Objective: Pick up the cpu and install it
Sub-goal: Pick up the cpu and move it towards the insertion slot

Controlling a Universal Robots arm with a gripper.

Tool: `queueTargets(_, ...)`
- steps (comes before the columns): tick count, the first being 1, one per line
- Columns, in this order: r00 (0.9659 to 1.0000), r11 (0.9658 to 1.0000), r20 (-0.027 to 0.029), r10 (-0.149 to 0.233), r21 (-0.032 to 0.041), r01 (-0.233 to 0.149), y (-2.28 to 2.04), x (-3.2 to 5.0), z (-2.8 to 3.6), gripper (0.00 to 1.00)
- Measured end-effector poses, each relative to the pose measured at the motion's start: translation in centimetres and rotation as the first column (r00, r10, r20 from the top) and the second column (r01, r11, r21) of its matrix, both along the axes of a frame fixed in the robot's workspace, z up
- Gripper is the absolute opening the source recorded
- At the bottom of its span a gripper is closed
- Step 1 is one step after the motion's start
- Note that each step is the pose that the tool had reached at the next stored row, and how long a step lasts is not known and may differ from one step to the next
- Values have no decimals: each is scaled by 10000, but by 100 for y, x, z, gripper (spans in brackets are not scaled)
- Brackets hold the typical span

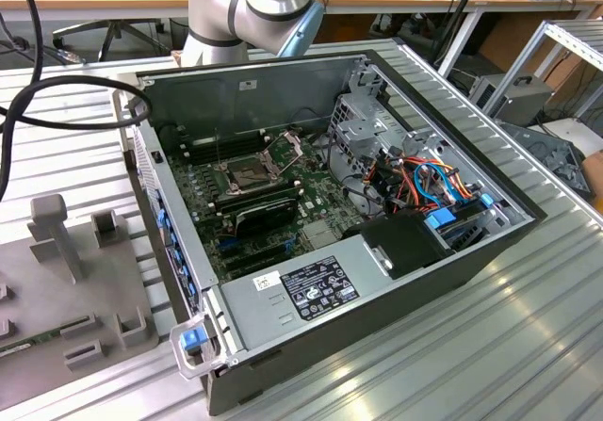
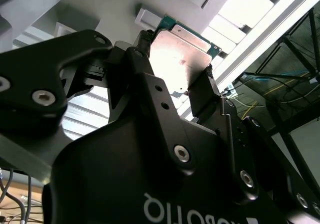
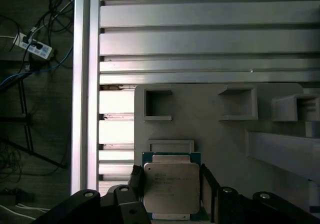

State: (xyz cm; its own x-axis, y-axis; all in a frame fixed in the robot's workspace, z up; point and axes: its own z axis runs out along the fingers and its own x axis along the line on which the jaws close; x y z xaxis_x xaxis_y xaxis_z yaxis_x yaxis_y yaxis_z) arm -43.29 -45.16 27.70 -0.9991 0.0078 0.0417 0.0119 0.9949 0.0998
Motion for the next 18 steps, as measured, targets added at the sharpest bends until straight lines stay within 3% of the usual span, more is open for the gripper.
queueTargets(18,10000,10000,0,0,78,0,0,0,28,55)
